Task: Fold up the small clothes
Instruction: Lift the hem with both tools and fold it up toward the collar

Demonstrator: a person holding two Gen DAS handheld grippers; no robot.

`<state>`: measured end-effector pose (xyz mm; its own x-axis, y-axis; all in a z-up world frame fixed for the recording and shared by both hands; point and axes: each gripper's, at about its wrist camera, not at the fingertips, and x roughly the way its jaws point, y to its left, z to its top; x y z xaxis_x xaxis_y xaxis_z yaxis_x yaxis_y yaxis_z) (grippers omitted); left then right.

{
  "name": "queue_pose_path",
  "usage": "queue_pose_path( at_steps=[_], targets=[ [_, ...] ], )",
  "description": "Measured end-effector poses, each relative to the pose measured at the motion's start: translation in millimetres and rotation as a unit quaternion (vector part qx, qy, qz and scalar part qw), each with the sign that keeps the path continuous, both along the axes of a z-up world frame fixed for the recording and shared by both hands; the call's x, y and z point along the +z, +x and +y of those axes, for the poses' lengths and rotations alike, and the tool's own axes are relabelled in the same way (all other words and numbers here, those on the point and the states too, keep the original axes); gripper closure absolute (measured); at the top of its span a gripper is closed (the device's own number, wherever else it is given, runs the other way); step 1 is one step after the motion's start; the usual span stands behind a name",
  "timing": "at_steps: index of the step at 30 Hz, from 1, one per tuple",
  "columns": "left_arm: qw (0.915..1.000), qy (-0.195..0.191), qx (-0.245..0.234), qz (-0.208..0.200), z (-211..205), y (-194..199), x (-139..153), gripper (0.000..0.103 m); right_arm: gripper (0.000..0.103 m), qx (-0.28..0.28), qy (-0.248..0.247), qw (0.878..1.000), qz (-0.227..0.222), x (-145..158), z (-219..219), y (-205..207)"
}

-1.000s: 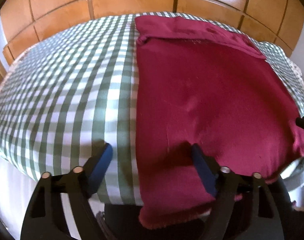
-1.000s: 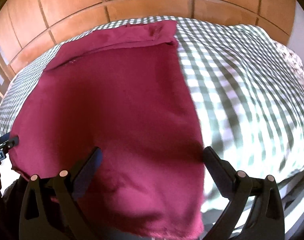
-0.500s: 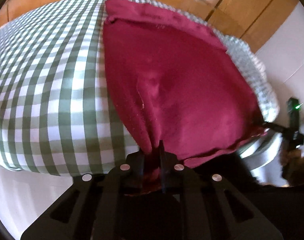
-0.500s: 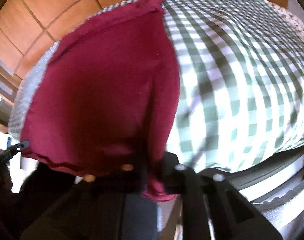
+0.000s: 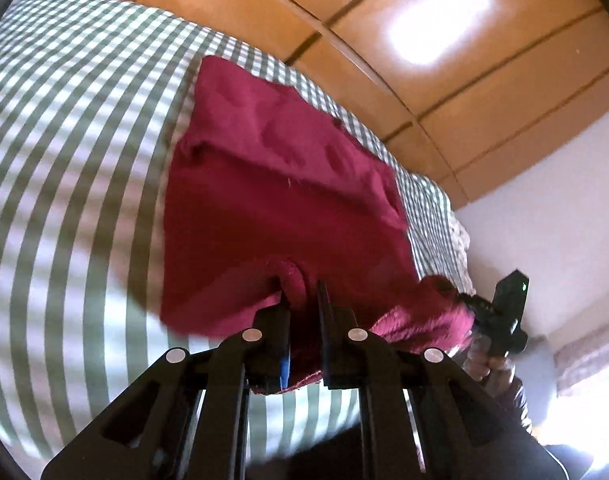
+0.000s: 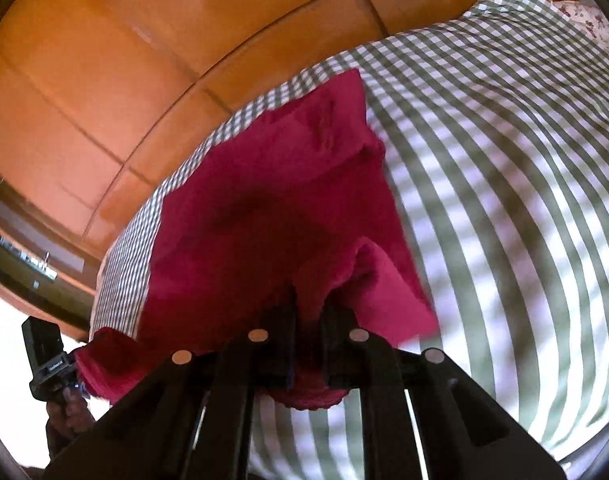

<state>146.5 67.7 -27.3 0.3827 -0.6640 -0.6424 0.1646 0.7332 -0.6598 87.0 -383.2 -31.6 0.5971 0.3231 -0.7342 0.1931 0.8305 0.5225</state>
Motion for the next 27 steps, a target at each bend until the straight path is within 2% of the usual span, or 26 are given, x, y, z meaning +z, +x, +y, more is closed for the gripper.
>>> queue_pose_path(
  at_steps=[4,5,6,7,8,9,12,15,19,20,21,22,23,24,25,27],
  targets=[
    [0.9989,0.009,0.041,0.020,-0.9,47.5,-4.0,0.093,0.094,-0.013,-0.005,1.000,0.004,-3.8,-9.8,34.4],
    [0.9981,0.012,0.054,0.029,2.3,56.1,-5.9,0.093,0.089,-0.015,-0.001,1.000,0.002,-5.4,-14.4,39.3],
    [0.9972,0.009,0.064,0.039,4.3,65.0,-7.8,0.084,0.072,-0.018,0.004,1.000,-0.001,-4.2,-16.7,43.3],
    [0.9964,0.008,0.074,0.041,7.8,69.8,-8.0,0.075,0.059,-0.021,0.016,1.000,-0.011,-1.7,-20.7,44.2],
    [0.9947,0.015,0.095,0.035,13.6,72.1,-4.5,0.050,0.035,-0.029,0.021,0.999,-0.023,1.9,-25.3,43.4],
    [0.9933,0.018,0.112,0.021,19.5,69.9,-0.1,0.035,0.020,-0.038,0.019,0.999,-0.034,6.7,-27.0,40.4],
    [0.9925,0.025,0.119,-0.009,33.3,59.2,7.1,0.035,0.015,-0.040,0.017,0.998,-0.051,14.4,-34.2,24.7],
    [0.9943,0.053,0.088,-0.027,35.2,40.3,3.8,0.035,0.014,-0.044,0.002,0.998,-0.042,7.5,-39.6,1.7],
    [0.9950,0.088,0.036,-0.028,21.9,14.1,-19.5,0.035,0.017,-0.044,-0.025,0.999,-0.003,-23.5,-36.7,-18.4],
    [0.9943,0.098,0.033,-0.026,21.0,15.6,-25.1,0.035,0.023,-0.044,-0.034,0.998,0.005,-30.3,-35.0,-17.0],
    [0.9940,0.103,0.029,-0.023,17.2,14.9,-29.8,0.035,0.034,-0.043,-0.042,0.998,0.011,-36.2,-32.7,-15.5],
    [0.9947,0.098,0.022,-0.019,12.5,15.8,-33.9,0.039,0.042,-0.044,-0.047,0.998,0.017,-42.2,-30.1,-11.2],
    [0.9950,0.097,0.017,-0.017,7.7,18.2,-37.2,0.056,0.055,-0.046,-0.046,0.998,0.019,-46.2,-28.9,-7.4],
    [0.9945,0.103,0.016,-0.013,4.9,21.9,-39.6,0.067,0.064,-0.049,-0.045,0.998,0.021,-48.9,-28.0,-3.6],
    [0.9937,0.109,0.023,-0.012,4.1,23.2,-40.6,0.072,0.066,-0.052,-0.049,0.997,0.023,-50.0,-26.4,-0.2],
    [0.9946,0.098,0.033,-0.007,10.6,23.8,-40.6,0.087,0.080,-0.053,-0.044,0.997,0.027,-49.2,-26.6,0.7]
  ],
)
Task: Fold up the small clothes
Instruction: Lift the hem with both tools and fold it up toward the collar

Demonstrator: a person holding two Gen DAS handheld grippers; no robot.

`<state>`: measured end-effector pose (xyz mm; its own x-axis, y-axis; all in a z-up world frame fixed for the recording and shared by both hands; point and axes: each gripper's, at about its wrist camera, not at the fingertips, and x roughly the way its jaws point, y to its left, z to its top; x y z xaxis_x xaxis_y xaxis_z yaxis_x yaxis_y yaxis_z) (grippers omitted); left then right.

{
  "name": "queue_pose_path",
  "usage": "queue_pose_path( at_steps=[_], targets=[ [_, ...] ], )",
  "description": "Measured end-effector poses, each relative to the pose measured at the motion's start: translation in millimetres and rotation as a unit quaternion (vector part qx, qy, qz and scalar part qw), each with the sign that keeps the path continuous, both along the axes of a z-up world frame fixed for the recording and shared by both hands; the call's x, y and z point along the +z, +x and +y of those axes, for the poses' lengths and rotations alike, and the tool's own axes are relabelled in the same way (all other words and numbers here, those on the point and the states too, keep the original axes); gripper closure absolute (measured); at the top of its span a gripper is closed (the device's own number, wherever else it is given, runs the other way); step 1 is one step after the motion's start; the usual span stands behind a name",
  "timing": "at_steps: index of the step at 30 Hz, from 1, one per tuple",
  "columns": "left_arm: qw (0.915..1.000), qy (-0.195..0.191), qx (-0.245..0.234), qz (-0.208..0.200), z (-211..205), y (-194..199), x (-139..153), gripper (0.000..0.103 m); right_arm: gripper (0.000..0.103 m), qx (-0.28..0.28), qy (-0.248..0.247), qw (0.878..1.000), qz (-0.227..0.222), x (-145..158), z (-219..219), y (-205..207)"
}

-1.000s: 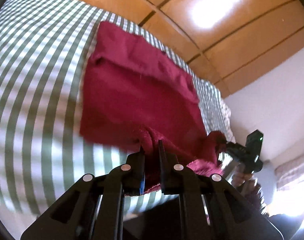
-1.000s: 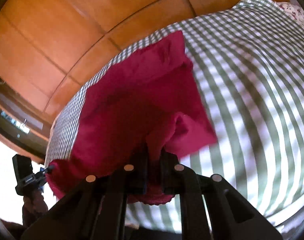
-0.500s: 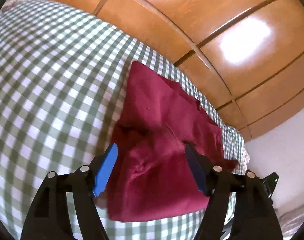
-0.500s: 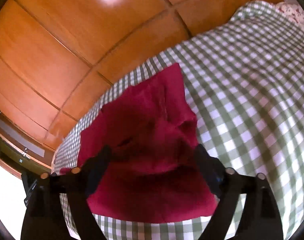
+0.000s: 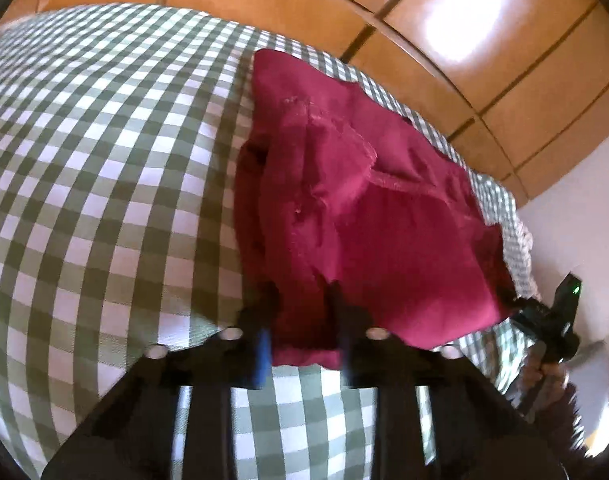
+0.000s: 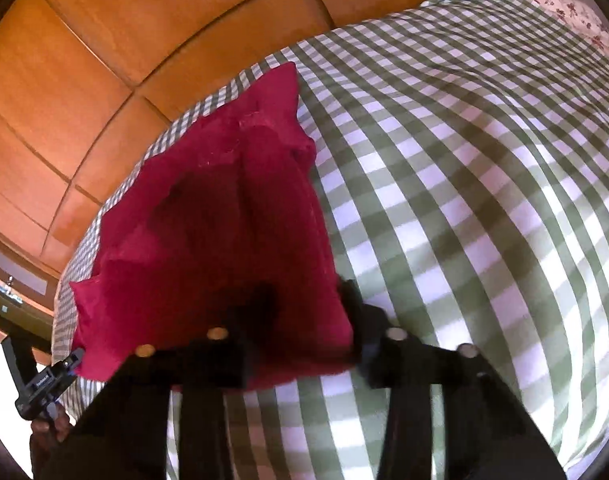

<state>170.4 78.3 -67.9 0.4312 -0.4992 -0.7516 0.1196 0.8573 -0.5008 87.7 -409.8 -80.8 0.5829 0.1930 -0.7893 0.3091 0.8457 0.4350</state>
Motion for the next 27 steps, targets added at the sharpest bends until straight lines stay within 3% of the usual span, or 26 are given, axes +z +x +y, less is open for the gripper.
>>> queue_pose_path(
  at_steps=[3,9,13,18,20,23,24,27],
  targets=[
    [1.0000,0.000,-0.002,-0.006,7.3,-10.4,3.8,0.092,0.087,0.002,0.011,1.000,-0.007,5.2,-1.3,-10.5],
    [0.9998,0.001,-0.020,-0.003,13.3,-48.1,6.7,0.092,0.088,0.012,0.020,1.000,-0.004,13.7,5.1,-43.8],
    [0.9993,-0.013,-0.033,0.015,23.8,-86.5,9.7,0.092,0.088,0.034,0.017,0.999,0.012,14.2,9.2,-83.2],
    [0.9977,0.003,-0.050,0.045,37.5,-137.3,1.2,0.093,0.088,0.071,0.003,0.997,0.038,17.0,18.4,-124.6],
    [0.9976,0.029,-0.047,0.042,38.7,-140.2,4.5,0.087,0.080,0.073,-0.017,0.997,0.034,22.7,20.9,-124.6],
    [0.9986,0.042,-0.029,0.011,42.6,-126.4,18.5,0.057,0.069,0.066,-0.052,0.996,0.005,36.5,21.0,-112.0],
    [0.9990,0.038,-0.023,0.000,44.6,-119.8,23.6,0.055,0.063,0.063,-0.064,0.996,-0.002,40.3,21.2,-105.5],
    [0.9986,0.041,-0.022,-0.024,41.3,-100.3,33.2,0.055,0.060,0.063,-0.095,0.993,-0.018,44.6,24.1,-78.1]
  ],
)
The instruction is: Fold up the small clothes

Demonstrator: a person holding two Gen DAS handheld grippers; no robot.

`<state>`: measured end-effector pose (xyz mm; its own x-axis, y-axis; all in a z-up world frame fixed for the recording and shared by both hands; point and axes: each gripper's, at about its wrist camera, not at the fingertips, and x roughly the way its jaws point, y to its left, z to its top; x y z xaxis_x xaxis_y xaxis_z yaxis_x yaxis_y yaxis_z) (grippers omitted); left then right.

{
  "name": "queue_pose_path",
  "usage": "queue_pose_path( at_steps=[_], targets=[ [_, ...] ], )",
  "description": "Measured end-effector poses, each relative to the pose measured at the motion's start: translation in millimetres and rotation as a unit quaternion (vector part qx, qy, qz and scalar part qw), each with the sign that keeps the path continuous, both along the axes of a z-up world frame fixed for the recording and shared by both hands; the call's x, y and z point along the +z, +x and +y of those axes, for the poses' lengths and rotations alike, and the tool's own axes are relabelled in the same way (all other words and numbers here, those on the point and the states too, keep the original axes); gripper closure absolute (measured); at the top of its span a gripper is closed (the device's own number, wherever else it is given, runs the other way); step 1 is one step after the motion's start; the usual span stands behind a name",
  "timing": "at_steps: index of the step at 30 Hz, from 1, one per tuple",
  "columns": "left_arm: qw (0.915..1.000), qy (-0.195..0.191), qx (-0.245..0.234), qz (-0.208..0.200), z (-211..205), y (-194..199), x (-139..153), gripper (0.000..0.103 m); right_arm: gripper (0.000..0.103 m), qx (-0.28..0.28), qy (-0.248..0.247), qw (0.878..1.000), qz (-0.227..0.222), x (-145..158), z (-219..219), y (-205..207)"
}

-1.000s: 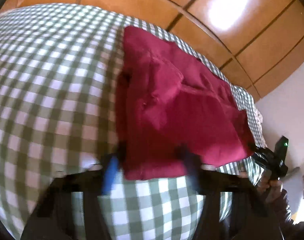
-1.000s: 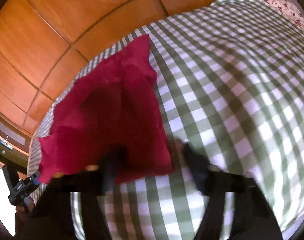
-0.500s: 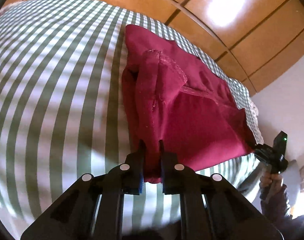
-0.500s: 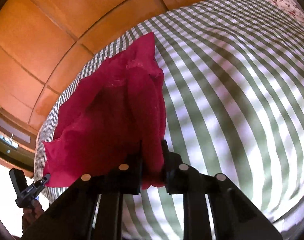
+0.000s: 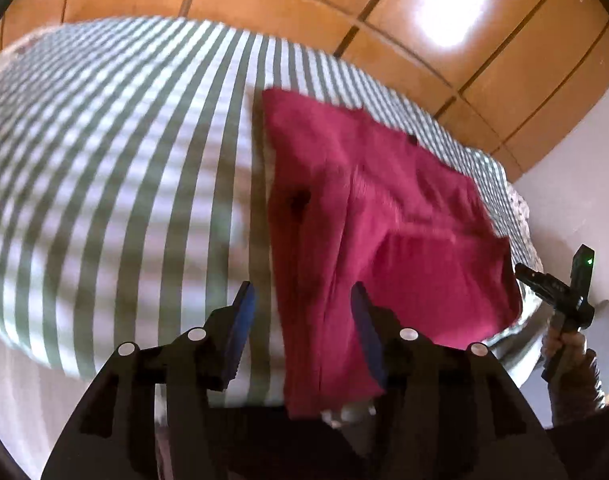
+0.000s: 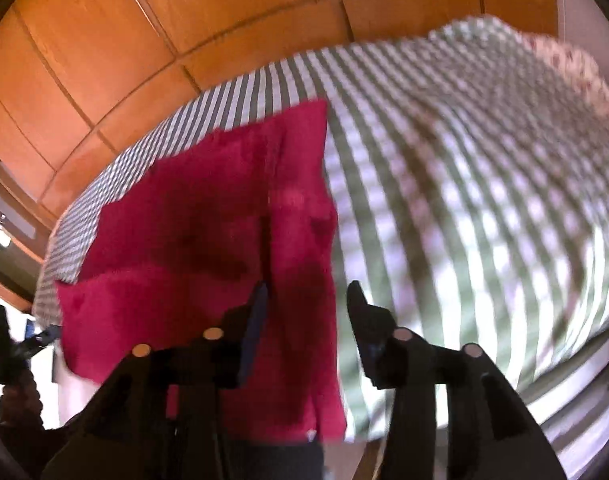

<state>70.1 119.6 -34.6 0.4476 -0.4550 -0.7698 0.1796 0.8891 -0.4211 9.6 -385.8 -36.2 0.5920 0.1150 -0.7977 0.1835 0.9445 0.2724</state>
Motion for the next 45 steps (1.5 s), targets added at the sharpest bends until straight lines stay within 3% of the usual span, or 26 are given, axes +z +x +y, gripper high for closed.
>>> queue_pose_path(
  at_steps=[4,5,6,7,8,10,17,28,37,42,45],
  targets=[
    [0.9998,0.007,-0.018,-0.007,-13.9,21.9,-3.1,0.055,0.063,0.020,-0.021,1.000,0.012,-10.4,4.8,26.2],
    [0.9997,0.009,-0.022,-0.007,-17.7,25.8,-4.8,0.055,0.069,0.024,-0.025,0.999,0.019,-13.9,6.0,30.3],
    [0.9996,0.008,-0.027,-0.007,-21.2,28.9,-5.8,0.058,0.082,0.030,-0.028,0.999,0.026,-16.6,7.5,32.0],
    [0.9993,0.005,-0.036,-0.007,-26.2,31.0,-6.2,0.068,0.088,0.039,-0.030,0.998,0.034,-18.0,10.3,34.2],
    [0.9988,0.011,-0.046,-0.012,-31.8,32.3,-5.9,0.091,0.093,0.043,-0.035,0.998,0.034,-17.2,11.7,31.5],
    [0.9983,0.021,-0.049,-0.023,-33.5,29.1,-4.4,0.096,0.096,0.048,-0.041,0.997,0.032,-10.1,13.8,23.7],
    [0.9977,-0.005,-0.037,-0.056,-16.4,17.5,20.5,0.096,0.096,0.033,-0.012,0.999,-0.029,42.2,6.5,4.6],
    [0.9945,-0.017,0.021,-0.102,-20.1,101.0,41.1,0.096,0.096,-0.015,0.008,0.998,-0.066,54.6,-11.8,106.5],
    [0.9934,0.028,0.065,-0.090,-39.3,195.6,23.7,0.096,0.096,-0.054,-0.012,0.997,-0.050,29.4,-22.0,201.0],
    [0.9931,0.081,0.079,-0.031,-54.3,234.0,-23.8,0.096,0.096,-0.068,-0.048,0.996,0.014,-22.0,-24.2,231.8],
    [0.9909,0.114,0.072,-0.010,-62.6,240.5,-45.6,0.096,0.094,-0.074,-0.048,0.996,0.026,-39.3,-28.0,232.0]
  ],
)
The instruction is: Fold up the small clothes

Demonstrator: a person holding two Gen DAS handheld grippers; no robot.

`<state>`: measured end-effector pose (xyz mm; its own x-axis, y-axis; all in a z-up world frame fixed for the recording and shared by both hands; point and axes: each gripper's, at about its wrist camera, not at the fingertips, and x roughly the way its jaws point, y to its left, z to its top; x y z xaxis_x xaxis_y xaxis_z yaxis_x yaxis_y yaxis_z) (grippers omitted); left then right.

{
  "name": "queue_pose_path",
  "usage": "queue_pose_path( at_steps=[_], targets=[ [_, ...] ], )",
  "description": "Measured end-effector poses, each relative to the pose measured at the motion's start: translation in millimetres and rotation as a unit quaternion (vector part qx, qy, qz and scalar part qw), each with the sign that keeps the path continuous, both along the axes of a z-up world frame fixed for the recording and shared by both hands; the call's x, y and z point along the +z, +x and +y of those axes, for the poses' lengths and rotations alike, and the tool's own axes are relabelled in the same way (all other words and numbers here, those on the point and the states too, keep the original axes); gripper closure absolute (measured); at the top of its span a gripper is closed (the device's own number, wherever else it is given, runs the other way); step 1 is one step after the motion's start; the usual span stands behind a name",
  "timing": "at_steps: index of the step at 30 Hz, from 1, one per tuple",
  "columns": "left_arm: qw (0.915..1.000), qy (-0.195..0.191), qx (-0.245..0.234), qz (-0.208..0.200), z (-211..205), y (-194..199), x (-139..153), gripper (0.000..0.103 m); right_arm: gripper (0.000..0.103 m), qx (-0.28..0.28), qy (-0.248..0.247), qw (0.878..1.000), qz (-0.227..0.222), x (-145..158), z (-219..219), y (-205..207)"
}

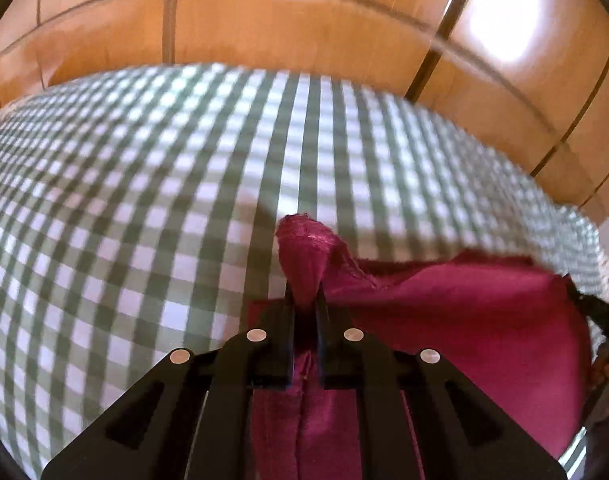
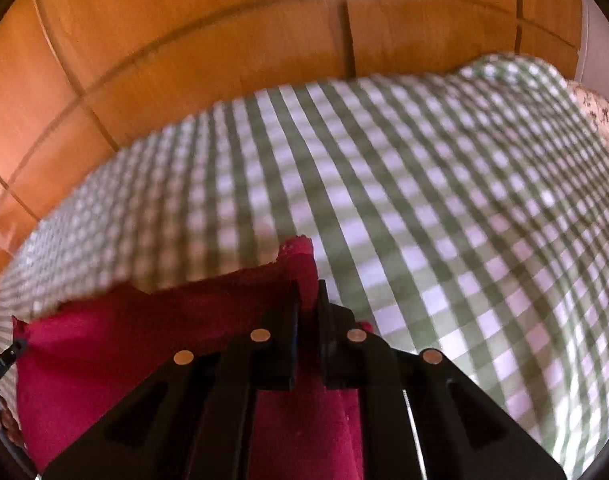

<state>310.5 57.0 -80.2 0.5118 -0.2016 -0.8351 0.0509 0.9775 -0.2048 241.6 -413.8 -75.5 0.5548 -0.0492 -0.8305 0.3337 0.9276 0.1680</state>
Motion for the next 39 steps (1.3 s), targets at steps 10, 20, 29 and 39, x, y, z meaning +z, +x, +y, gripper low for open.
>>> queue_pose_path(
  at_steps=[10,20,29,39],
  targets=[
    [0.9958,0.035,0.024,-0.082,-1.3,-53.8,53.4,0.061,0.046,0.050,-0.018,0.995,-0.082,63.1,36.0,-48.8],
    [0.9969,0.059,-0.028,-0.044,-20.8,-135.1,13.7,0.061,0.034,0.192,0.012,0.979,-0.066,43.4,147.0,-123.4],
    [0.9909,0.057,-0.056,-0.108,-24.7,-174.9,49.5,0.061,0.030,0.151,-0.010,0.987,-0.051,29.4,117.3,-163.4],
    [0.9814,0.074,-0.163,-0.069,-82.4,-213.9,7.4,0.059,0.029,0.136,-0.020,0.990,-0.009,11.2,117.7,-207.1]
  ],
)
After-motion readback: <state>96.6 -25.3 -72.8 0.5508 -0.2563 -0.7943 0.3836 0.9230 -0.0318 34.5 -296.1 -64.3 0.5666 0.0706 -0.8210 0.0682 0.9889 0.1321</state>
